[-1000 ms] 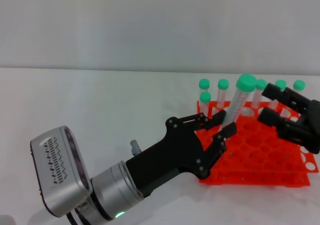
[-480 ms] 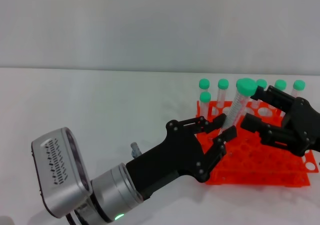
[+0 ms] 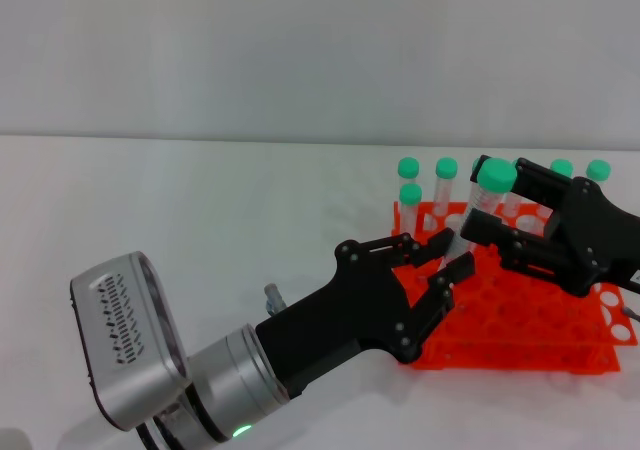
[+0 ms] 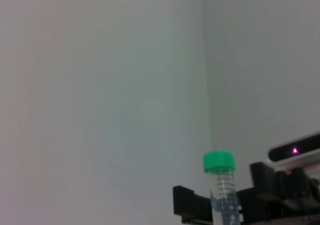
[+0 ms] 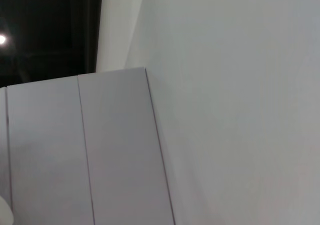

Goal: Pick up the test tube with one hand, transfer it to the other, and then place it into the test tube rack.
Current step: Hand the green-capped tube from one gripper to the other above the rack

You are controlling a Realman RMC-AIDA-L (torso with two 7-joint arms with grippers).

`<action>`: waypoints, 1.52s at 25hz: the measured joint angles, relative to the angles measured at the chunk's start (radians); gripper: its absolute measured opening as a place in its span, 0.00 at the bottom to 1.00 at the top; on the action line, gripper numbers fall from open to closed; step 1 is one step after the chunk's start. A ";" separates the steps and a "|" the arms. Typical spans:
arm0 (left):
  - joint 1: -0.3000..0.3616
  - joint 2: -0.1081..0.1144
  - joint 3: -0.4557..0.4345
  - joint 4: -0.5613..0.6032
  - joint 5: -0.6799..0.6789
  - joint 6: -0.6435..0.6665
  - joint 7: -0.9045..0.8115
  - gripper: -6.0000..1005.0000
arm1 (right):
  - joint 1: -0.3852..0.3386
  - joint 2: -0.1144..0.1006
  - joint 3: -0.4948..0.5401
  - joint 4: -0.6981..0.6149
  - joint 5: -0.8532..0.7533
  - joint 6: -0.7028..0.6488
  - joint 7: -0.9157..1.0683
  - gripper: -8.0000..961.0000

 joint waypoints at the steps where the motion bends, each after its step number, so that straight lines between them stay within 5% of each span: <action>1: 0.000 0.000 0.000 0.000 0.000 0.000 0.000 0.28 | 0.001 0.000 -0.001 0.000 0.000 0.005 0.000 0.82; 12: -0.004 0.002 0.000 -0.002 0.000 -0.001 0.000 0.28 | 0.001 0.000 -0.027 0.000 0.003 0.028 0.003 0.61; 26: -0.003 0.002 0.001 -0.006 0.002 -0.012 0.000 0.29 | 0.005 -0.003 -0.047 -0.001 0.007 0.023 -0.004 0.21; 38: -0.017 0.000 0.000 0.000 0.015 -0.077 0.012 0.30 | 0.003 0.000 -0.054 0.001 0.001 0.024 -0.004 0.21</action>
